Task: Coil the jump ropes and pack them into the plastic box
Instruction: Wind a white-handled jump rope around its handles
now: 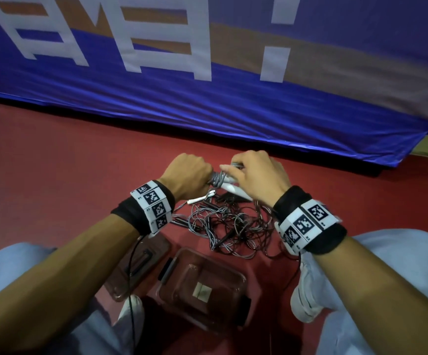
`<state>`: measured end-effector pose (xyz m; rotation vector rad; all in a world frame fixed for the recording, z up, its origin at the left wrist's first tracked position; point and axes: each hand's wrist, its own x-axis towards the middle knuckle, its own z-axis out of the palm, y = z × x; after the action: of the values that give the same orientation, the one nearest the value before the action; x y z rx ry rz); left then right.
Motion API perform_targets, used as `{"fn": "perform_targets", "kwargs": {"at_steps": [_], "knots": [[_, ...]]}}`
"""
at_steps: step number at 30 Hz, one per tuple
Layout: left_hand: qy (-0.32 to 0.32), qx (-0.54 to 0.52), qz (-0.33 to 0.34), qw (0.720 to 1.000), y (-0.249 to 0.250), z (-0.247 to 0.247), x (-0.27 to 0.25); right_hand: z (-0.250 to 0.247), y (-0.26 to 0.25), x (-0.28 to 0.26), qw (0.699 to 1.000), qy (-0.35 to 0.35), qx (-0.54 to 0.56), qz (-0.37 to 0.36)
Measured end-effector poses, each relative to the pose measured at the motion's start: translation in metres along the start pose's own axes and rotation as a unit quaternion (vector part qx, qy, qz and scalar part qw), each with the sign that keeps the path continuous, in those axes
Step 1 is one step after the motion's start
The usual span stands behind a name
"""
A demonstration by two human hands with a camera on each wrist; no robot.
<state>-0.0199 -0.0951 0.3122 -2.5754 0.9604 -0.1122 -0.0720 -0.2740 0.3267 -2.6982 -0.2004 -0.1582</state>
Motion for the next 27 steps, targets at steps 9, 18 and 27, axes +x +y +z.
{"fn": "perform_targets", "kwargs": {"at_steps": [9, 18, 27], "knots": [[0.043, 0.045, 0.101, 0.993, -0.018, -0.012, 0.0, -0.015, 0.015, 0.006, 0.999, 0.012, -0.032, 0.025], [0.233, 0.009, 0.105, 0.967, -0.039, -0.011, -0.012, 0.003, 0.004, 0.004, 0.906, -0.158, 0.388, 0.068], [0.388, 0.005, 0.095, 0.917, -0.045, -0.014, -0.02, 0.01, -0.012, -0.001, 0.803, -0.256, 0.528, 0.107]]}}
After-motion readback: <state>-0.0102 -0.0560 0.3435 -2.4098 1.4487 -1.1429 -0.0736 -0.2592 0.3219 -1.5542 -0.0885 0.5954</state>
